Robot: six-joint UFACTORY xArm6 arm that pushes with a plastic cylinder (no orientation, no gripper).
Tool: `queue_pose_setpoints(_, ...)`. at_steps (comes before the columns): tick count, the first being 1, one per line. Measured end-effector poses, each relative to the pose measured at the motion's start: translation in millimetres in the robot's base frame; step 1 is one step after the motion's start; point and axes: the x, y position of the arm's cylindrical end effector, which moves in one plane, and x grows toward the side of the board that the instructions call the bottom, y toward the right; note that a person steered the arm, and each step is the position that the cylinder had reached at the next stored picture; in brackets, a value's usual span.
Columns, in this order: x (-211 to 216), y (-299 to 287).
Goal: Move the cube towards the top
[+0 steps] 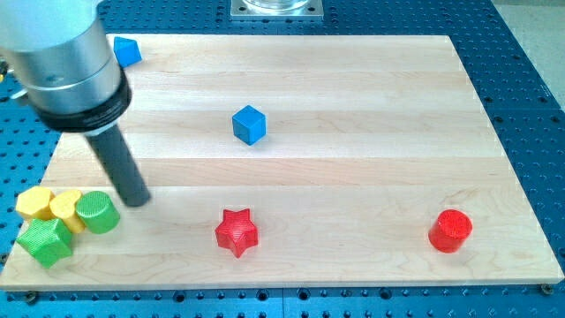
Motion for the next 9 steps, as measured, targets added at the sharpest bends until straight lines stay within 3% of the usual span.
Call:
queue_pose_setpoints(5,-6,22)
queue_pose_setpoints(7,-92,86)
queue_pose_setpoints(8,-110,145)
queue_pose_setpoints(9,-68,139)
